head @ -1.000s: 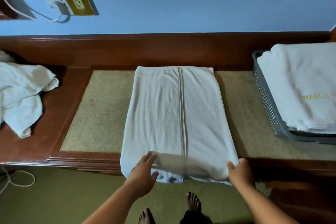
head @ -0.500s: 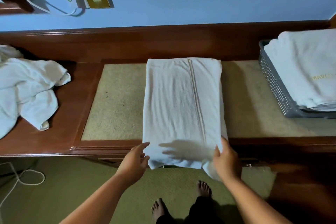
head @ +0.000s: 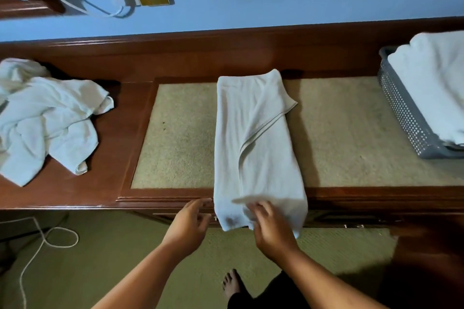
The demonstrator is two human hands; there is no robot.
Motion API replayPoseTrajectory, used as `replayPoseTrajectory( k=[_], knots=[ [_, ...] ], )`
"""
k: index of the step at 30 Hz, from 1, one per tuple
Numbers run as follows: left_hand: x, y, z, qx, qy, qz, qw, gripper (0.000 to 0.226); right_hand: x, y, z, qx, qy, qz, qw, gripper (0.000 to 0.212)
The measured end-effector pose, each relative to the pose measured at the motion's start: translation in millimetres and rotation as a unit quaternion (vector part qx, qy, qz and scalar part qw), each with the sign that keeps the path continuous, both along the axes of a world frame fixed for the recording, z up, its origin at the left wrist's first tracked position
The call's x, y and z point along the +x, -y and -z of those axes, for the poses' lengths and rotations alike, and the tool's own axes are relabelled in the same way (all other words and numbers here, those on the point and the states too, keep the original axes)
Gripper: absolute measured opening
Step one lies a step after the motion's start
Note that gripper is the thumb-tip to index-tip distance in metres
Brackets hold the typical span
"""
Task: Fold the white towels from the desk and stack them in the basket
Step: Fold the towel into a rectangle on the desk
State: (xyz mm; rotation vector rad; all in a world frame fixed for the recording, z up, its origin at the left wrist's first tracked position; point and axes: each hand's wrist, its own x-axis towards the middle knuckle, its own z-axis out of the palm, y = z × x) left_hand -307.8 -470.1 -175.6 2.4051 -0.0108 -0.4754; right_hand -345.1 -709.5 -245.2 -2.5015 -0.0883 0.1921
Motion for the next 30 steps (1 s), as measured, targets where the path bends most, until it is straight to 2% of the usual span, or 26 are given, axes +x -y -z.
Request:
replayPoseTrajectory(
  k=[2, 4, 9, 11, 15, 17, 20, 25, 30],
  knots=[
    [-0.7, 10.6, 6.1, -0.011, -0.016, 0.001, 1.0, 0.04, 8.2, 25.1, 0.2, -0.06, 0.033, 0.04, 0.997, 0.055],
    [-1.3, 23.1, 12.0, -0.018, -0.03, 0.004, 0.999, 0.039, 12.8, 50.8, -0.6, -0.114, 0.009, 0.055, 0.992, 0.067],
    [5.7, 64.6, 23.9, -0.015, -0.029, 0.057, 0.998, 0.038, 17.5, 106.8, 1.5, -0.16, -0.059, -0.049, 0.984, 0.078],
    [14.5, 81.1, 29.3, 0.019, -0.018, 0.081, 0.996, 0.042, 27.5, 118.6, -5.4, -0.162, -0.089, -0.087, 0.979, 0.076],
    [31.4, 103.2, 27.0, 0.152, -0.011, 0.115, 0.982, 0.053, 47.2, 129.3, -23.3, -0.171, -0.079, -0.161, 0.969, 0.065],
    [41.7, 113.9, 28.8, 0.19, -0.012, 0.117, 0.975, 0.056, 57.2, 138.1, -25.2, -0.177, -0.058, -0.179, 0.966, 0.062],
    [47.8, 128.9, 39.1, 0.216, 0.055, 0.133, 0.966, 0.054, 71.7, 151.4, -21.3, -0.193, -0.03, -0.193, 0.962, 0.06],
    [63.9, 138.8, 44.9, 0.244, 0.041, 0.233, 0.94, 0.052, 108.2, 151.4, -21.8, -0.182, -0.011, -0.206, 0.961, 0.064],
    [124.1, 131.7, 52.5, 0.298, 0.099, 0.277, 0.908, 0.06, 152.1, 147.4, -14.8, -0.184, -0.023, -0.22, 0.958, 0.063]
  ],
)
